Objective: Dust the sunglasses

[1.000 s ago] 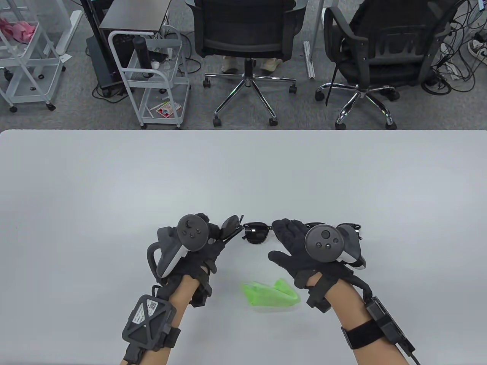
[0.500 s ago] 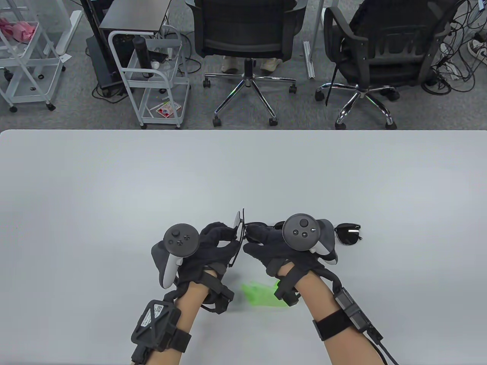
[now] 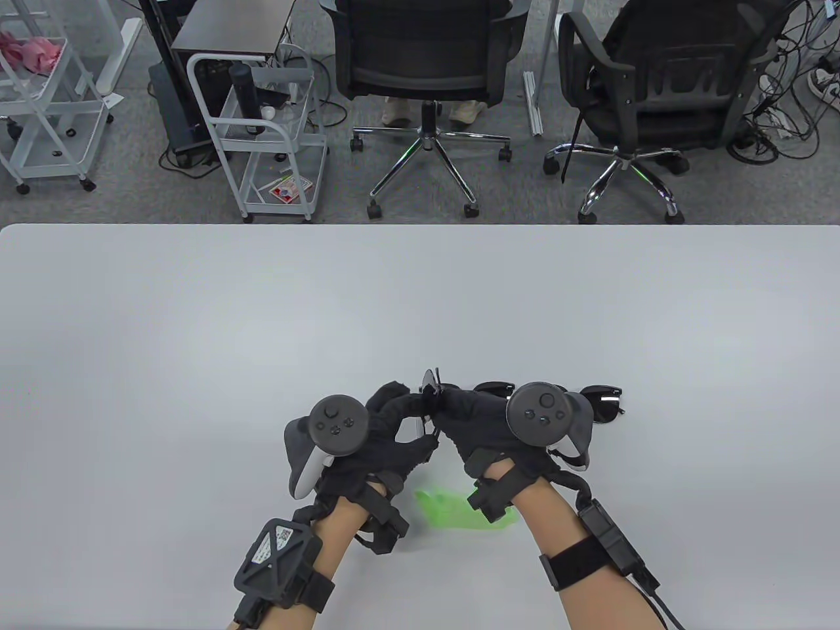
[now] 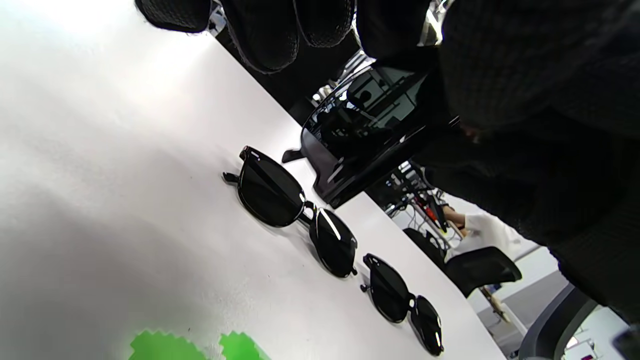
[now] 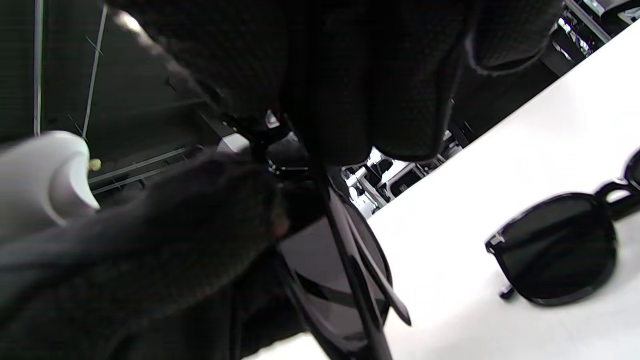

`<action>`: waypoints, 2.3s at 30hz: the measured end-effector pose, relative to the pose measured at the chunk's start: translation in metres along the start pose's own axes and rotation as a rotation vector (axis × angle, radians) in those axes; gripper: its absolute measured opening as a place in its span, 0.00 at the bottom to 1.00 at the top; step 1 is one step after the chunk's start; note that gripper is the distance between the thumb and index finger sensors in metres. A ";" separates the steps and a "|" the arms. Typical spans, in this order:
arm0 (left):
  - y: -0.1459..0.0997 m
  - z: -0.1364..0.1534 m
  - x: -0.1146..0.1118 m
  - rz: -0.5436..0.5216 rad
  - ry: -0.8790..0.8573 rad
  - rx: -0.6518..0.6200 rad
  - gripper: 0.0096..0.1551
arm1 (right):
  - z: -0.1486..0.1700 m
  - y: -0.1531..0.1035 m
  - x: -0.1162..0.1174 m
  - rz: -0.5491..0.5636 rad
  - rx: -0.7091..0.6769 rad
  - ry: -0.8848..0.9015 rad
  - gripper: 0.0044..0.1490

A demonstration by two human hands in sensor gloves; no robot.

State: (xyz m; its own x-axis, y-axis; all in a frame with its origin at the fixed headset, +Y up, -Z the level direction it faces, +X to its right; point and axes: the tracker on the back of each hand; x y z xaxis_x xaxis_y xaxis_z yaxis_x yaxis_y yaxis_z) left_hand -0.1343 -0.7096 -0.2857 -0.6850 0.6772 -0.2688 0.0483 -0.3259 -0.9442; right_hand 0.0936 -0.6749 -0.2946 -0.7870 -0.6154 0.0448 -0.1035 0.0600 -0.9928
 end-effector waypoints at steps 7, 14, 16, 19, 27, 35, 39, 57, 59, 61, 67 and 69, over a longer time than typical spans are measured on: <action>0.005 0.000 -0.011 0.177 0.050 -0.062 0.58 | 0.008 -0.003 -0.009 -0.044 -0.002 0.092 0.26; -0.004 -0.009 -0.012 0.061 0.055 -0.069 0.58 | 0.009 -0.004 -0.015 -0.003 0.002 0.129 0.26; -0.005 -0.012 -0.013 0.065 0.060 -0.086 0.59 | 0.007 -0.005 -0.015 0.006 0.002 0.125 0.26; -0.004 -0.012 -0.012 0.057 0.065 -0.089 0.55 | 0.009 -0.005 -0.015 -0.013 0.007 0.142 0.26; -0.002 -0.010 -0.007 0.109 0.032 -0.109 0.54 | 0.020 -0.002 -0.017 -0.082 0.034 0.238 0.26; -0.003 -0.006 0.002 0.136 -0.085 -0.135 0.54 | 0.040 0.000 -0.022 -0.120 0.126 0.410 0.25; -0.002 0.001 0.014 0.135 -0.288 -0.134 0.54 | 0.065 -0.001 -0.018 -0.146 0.291 0.641 0.25; -0.008 -0.003 0.020 -0.091 0.067 -0.137 0.54 | 0.012 -0.017 -0.032 0.103 0.112 0.096 0.51; -0.008 -0.005 0.016 -0.073 0.083 -0.143 0.54 | -0.002 -0.018 -0.023 0.061 -0.005 0.016 0.46; -0.009 -0.008 0.011 -0.050 0.092 -0.155 0.54 | -0.012 -0.020 -0.014 0.033 -0.048 -0.053 0.41; -0.012 -0.015 0.001 -0.010 0.183 -0.184 0.54 | -0.012 -0.019 -0.013 0.042 -0.052 -0.019 0.25; -0.012 -0.016 0.002 -0.032 0.187 -0.173 0.54 | -0.008 -0.019 -0.019 0.077 -0.030 -0.008 0.24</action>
State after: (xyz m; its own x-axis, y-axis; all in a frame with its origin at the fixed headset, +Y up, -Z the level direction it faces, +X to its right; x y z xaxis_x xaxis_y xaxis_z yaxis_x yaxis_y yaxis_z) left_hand -0.1247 -0.6936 -0.2778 -0.5427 0.8006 -0.2540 0.1636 -0.1958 -0.9669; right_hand 0.1057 -0.6580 -0.2755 -0.7884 -0.6144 -0.0321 -0.0615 0.1307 -0.9895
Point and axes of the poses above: the tracker on the back of each hand, its own z axis roughly to the little-finger side, its own y axis roughly from the wrist to the fingertips, x = y × z, and after that the axes turned 15 degrees about x, right-handed
